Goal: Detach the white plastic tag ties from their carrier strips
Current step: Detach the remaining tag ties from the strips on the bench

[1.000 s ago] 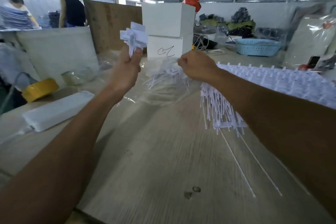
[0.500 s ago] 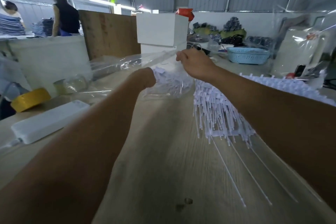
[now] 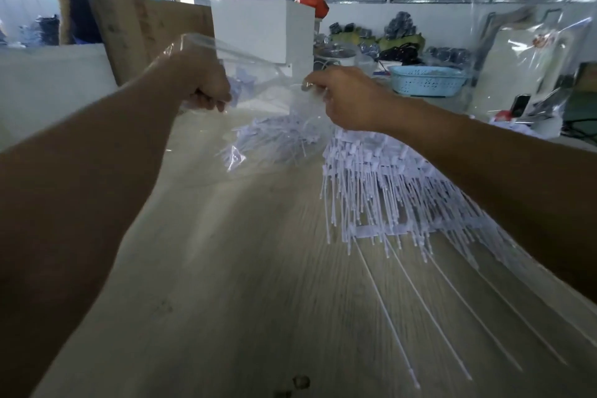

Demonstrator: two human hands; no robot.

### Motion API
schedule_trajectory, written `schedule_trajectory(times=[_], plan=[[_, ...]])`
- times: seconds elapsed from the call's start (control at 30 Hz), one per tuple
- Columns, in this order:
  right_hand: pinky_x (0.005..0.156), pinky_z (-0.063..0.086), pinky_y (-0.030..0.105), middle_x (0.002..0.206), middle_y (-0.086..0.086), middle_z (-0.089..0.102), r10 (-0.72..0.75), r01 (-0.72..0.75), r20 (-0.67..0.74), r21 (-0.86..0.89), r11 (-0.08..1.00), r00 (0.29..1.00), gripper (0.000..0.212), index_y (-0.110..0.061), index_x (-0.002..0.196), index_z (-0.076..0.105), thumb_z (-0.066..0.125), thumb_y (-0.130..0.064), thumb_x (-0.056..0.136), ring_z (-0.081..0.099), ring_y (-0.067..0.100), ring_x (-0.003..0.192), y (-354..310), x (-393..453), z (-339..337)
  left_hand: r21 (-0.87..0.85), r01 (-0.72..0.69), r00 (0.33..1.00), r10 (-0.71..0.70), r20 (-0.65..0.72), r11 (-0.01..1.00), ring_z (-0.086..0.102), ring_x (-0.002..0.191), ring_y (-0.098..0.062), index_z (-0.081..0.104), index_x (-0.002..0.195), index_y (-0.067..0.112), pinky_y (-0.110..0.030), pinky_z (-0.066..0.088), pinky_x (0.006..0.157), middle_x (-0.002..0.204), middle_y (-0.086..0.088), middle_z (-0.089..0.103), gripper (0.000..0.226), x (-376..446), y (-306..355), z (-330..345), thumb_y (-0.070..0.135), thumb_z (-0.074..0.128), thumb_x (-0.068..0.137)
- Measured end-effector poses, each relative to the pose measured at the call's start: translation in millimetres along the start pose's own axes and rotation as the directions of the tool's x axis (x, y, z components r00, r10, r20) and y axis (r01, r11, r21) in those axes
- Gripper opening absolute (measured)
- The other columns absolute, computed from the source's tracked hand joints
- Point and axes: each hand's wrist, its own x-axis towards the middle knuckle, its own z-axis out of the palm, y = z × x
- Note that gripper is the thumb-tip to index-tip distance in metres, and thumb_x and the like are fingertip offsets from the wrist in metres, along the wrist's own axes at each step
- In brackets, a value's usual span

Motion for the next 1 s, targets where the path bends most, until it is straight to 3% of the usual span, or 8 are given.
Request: schedule_trajectory(times=[0.17, 0.27, 0.37, 0.53, 0.7, 0.77, 0.87, 1.0], plan=[[0.087, 0.049, 0.031, 0.120, 0.007, 0.064, -0.004, 0.013, -0.139, 0.065, 0.998, 0.990, 0.042, -0.019, 0.128, 0.063, 0.047, 0.001, 0.095, 0.058, 0.021, 0.108, -10.4, 0.3, -0.3, -0.027, -0.065, 0.997, 0.063, -0.052, 0.998, 0.048, 0.034, -0.015, 0.051, 0.067, 0.002, -0.018, 0.037, 0.037, 0.049, -0.008, 0.056, 0.031, 5.8, 27.5, 71.5, 0.003, 0.051, 0.098], [0.091, 0.051, 0.038, 0.123, 0.006, 0.062, -0.037, 0.044, -0.139, 0.052, 0.998, 0.990, 0.040, -0.021, 0.127, 0.063, 0.048, -0.001, 0.096, 0.057, 0.020, 0.110, -11.4, -6.1, 0.2, -0.012, -0.109, 0.986, 0.107, -0.129, 0.994, 0.055, 0.070, -0.025, 0.064, 0.096, -0.004, -0.031, 0.046, 0.063, 0.085, -0.015, 0.059, 0.015, 13.4, 41.8, 76.9, 0.010, 0.057, 0.097], [0.091, 0.047, 0.031, 0.124, 0.008, 0.060, -0.018, 0.031, -0.111, 0.113, 0.993, 0.994, 0.042, -0.019, 0.130, 0.061, 0.048, -0.001, 0.094, 0.056, 0.019, 0.108, -8.5, -11.9, -4.8, -0.026, -0.143, 0.989, 0.142, -0.040, 0.989, 0.049, 0.065, -0.026, 0.060, 0.114, -0.017, -0.026, 0.035, 0.055, 0.088, -0.032, 0.062, 0.037, 19.2, 45.5, 75.9, 0.013, 0.067, 0.092], [0.096, 0.047, 0.029, 0.130, 0.002, 0.054, 0.000, 0.000, 0.000, 0.304, 0.953, 1.000, 0.050, -0.028, 0.143, 0.049, 0.063, -0.020, 0.095, 0.056, 0.016, 0.113, -6.2, -32.5, -18.8, 0.112, -0.202, 0.978, 0.205, -0.019, 0.973, 0.042, 0.059, -0.025, 0.054, 0.076, -0.002, -0.028, 0.034, 0.055, 0.068, -0.011, 0.044, 0.031, 8.2, 35.2, 71.8, 0.020, 0.066, 0.095], [0.093, 0.049, 0.027, 0.124, -0.001, 0.058, 0.054, -0.025, -0.064, 0.389, 0.921, 0.996, 0.042, -0.025, 0.138, 0.055, 0.065, -0.028, 0.097, 0.058, 0.014, 0.109, 13.8, -83.3, -28.2, 0.296, -0.290, 0.957, 0.271, 0.105, 0.910, 0.054, 0.098, -0.026, 0.063, 0.112, -0.007, -0.032, 0.042, 0.092, 0.117, -0.023, 0.061, 0.033, -41.0, 37.8, 67.2, 0.020, 0.046, 0.106], [0.091, 0.048, 0.028, 0.119, -0.002, 0.059, 0.106, -0.068, -0.084, 0.367, 0.928, 0.991, 0.035, -0.021, 0.132, 0.060, 0.064, -0.024, 0.097, 0.059, 0.016, 0.106, 31.7, -109.7, -29.0, 0.334, -0.295, 0.953, 0.251, 0.169, 0.895, 0.059, 0.099, -0.025, 0.063, 0.127, 0.003, -0.031, 0.049, 0.084, 0.128, -0.016, 0.064, 0.030, -70.2, 40.8, 54.5, 0.018, 0.053, 0.102], [0.099, 0.042, 0.032, 0.132, 0.005, 0.057, 0.185, -0.177, -0.016, 0.225, 0.958, 0.983, 0.039, -0.020, 0.136, 0.058, 0.062, -0.029, 0.099, 0.055, 0.023, 0.120, 63.7, -146.7, -27.6, 0.105, -0.353, 0.908, 0.314, 0.277, 0.930, 0.075, 0.085, -0.026, 0.069, 0.110, 0.016, -0.030, 0.059, 0.057, 0.102, -0.009, 0.076, 0.016, -116.0, 53.9, 22.5, 0.017, 0.058, 0.100], [0.119, 0.026, 0.042, 0.155, 0.013, 0.041, 0.349, -0.349, 0.130, -0.023, 0.937, 0.928, 0.059, -0.018, 0.153, 0.038, 0.050, -0.045, 0.101, 0.035, 0.030, 0.144, 95.5, -176.2, -22.0, -0.091, -0.640, 0.767, 0.642, -0.014, 0.763, 0.075, 0.069, -0.017, 0.074, 0.093, 0.024, -0.023, 0.054, 0.049, 0.080, -0.002, 0.076, 0.017, -143.8, 100.7, 4.1, 0.029, 0.059, 0.100]])
